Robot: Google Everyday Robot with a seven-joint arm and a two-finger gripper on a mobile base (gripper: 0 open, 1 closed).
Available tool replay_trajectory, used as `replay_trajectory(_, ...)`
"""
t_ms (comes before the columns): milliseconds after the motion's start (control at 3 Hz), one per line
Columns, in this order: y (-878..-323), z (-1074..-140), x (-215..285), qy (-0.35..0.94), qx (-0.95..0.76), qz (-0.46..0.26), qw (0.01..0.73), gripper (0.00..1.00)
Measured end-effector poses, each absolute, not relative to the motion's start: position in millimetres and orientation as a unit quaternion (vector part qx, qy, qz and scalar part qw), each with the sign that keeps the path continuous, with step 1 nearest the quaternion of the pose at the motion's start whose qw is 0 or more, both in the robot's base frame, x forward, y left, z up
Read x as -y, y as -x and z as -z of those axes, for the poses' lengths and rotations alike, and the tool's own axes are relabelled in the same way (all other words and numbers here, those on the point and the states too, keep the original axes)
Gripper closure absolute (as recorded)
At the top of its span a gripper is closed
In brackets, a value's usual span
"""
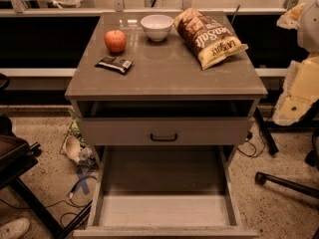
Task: Place brown chip bag into middle drawer
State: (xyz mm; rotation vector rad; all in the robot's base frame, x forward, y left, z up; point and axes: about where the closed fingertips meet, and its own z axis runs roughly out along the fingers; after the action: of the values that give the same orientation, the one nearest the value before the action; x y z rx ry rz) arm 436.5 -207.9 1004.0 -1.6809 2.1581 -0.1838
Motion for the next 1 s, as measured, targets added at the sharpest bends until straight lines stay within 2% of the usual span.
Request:
replay_trajectory(667, -455.2, -1006.0, 212.3, 0.587, -0.778, 0.074, 0.213, 0.00)
replay_trajectory(1000, -530.1, -1009.7, 233.2, 0.526, -0.803, 0.089, 0.265, 0.00)
